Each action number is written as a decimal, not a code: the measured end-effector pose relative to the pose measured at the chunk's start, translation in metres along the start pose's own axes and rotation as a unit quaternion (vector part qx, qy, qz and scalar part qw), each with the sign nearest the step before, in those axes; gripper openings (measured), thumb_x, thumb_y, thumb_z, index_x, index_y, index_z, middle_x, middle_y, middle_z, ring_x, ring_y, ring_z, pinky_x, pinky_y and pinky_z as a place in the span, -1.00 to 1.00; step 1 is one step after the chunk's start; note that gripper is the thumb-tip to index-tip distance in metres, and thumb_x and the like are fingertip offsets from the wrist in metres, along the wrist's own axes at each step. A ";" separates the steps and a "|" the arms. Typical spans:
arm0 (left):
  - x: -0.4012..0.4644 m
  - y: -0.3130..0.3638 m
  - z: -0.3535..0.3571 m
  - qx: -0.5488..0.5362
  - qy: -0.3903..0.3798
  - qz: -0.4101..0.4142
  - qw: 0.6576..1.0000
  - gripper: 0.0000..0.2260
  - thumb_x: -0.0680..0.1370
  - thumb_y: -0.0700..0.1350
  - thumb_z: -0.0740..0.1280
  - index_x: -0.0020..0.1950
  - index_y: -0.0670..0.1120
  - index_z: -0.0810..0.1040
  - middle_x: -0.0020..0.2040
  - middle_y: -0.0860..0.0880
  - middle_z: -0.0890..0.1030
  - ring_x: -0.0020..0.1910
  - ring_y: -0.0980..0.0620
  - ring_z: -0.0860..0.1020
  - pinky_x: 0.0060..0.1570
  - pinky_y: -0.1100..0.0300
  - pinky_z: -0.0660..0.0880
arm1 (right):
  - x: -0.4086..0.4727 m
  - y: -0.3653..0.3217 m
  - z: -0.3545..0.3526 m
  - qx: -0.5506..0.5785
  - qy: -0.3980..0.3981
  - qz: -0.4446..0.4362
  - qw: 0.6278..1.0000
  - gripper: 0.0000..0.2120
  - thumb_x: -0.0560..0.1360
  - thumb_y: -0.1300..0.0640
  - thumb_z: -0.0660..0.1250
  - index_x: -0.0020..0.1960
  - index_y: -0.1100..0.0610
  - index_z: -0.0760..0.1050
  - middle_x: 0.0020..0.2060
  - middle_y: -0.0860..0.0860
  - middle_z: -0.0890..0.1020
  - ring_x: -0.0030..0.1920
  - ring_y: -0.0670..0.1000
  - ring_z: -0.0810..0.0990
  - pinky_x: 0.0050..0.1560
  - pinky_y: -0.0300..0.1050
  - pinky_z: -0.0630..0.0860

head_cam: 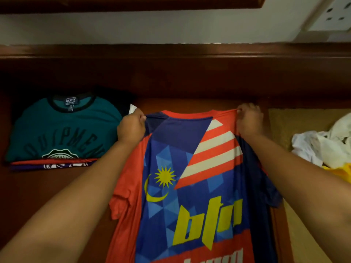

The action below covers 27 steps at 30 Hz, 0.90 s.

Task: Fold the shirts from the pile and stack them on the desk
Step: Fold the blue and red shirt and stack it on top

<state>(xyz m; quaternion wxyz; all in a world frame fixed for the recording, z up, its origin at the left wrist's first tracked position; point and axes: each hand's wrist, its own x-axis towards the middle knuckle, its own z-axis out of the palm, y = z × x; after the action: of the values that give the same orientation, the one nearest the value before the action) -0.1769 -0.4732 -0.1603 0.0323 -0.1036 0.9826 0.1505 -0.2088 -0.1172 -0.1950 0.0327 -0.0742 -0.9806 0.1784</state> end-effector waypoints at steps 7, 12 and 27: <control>-0.097 0.004 0.046 -0.010 0.018 0.060 0.998 -0.71 0.46 -0.18 0.35 0.18 -0.18 0.51 0.07 -0.24 0.54 0.03 -0.29 0.51 -0.04 -0.12 0.45 | -0.115 -0.013 0.007 0.141 0.036 0.005 0.989 -0.66 0.53 0.21 0.20 0.27 0.31 0.43 0.24 0.29 0.45 0.25 0.26 0.41 0.29 0.06 0.32; -0.160 -0.022 0.088 0.111 -0.062 0.081 0.988 -0.49 0.49 0.11 0.16 0.39 -0.07 0.43 0.39 -0.18 0.43 0.32 -0.26 0.41 0.19 -0.13 0.40 | -0.227 0.008 0.041 -0.012 -0.093 -0.035 0.995 -0.47 0.56 -0.08 0.04 0.43 0.16 0.32 0.46 0.16 0.31 0.46 0.17 0.22 0.40 0.15 0.14; -0.236 -0.040 0.066 0.050 -0.058 0.105 0.992 -0.53 0.49 0.06 0.11 0.32 -0.10 0.47 0.34 -0.20 0.45 0.27 -0.24 0.43 0.19 -0.13 0.42 | -0.281 0.006 0.017 0.017 -0.126 -0.005 0.992 -0.35 0.54 -0.15 -0.12 0.45 0.19 0.31 0.50 0.14 0.23 0.52 0.16 0.14 0.46 0.17 0.11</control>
<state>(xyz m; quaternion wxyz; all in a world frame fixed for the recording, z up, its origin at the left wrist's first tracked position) 0.0648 -0.4451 -0.2123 0.0780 0.0112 0.9908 0.1098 0.0675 -0.1615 -0.2232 -0.0891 -0.0452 -0.9741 0.2031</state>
